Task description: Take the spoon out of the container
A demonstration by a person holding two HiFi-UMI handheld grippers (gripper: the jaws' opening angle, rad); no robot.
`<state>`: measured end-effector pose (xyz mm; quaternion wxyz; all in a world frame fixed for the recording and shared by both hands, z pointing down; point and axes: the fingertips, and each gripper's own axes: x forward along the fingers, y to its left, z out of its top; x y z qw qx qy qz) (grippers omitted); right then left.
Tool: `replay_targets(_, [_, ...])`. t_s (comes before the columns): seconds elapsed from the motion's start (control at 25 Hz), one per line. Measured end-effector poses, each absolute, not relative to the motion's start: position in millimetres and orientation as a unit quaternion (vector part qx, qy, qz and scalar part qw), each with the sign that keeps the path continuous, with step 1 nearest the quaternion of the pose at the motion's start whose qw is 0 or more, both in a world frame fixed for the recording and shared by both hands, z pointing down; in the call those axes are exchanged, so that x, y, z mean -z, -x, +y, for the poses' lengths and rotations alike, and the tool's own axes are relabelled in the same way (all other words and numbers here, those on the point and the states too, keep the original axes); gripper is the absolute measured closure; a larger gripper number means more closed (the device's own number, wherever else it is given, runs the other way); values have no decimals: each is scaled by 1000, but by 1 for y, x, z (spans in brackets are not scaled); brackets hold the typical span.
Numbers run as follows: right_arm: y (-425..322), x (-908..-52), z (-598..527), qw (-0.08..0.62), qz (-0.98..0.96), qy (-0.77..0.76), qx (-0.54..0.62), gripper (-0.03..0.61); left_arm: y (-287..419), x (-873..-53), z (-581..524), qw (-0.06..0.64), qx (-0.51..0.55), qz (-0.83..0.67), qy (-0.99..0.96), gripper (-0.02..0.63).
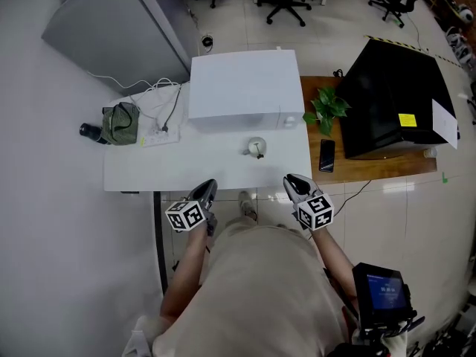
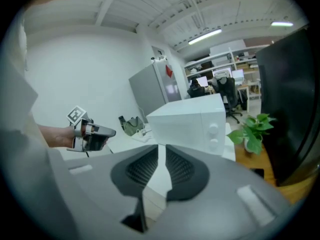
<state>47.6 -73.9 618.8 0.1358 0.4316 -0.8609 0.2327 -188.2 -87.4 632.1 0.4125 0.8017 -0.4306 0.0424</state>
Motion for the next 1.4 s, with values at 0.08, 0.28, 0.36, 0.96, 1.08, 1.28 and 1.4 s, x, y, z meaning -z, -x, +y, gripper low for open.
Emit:
replay_targets(0.08, [-40, -621, -83, 145, -858, -434, -233, 537, 195, -633, -99, 415, -39, -427, -802, 614])
replay_targets(0.28, [-19, -634, -103, 169, -850, -437, -241, 537, 220, -640, -124, 424, -32, -422, -801, 614])
replay_targets(0.36, [-11, -643, -112, 182, -846, -438, -246, 535, 232, -646, -134, 425, -33, -420, -801, 614])
replay_targets(0.96, [7, -703, -137, 293, -815, -421, -269, 500, 230, -670, -172, 431, -44, -364, -824, 614])
replay_targets(1.08, [1, -709, -140, 310, -808, -422, -270, 492, 213, -672, -173, 427, -45, -336, -839, 614])
replay_targets(1.28, [-2, -734, -136, 351, -788, -409, -296, 446, 199, -666, -170, 416, -47, -310, -854, 614])
replay_targets(1.4, [-2, -747, -143, 364, -786, -409, -288, 439, 194, -662, -173, 409, -67, -307, -857, 614])
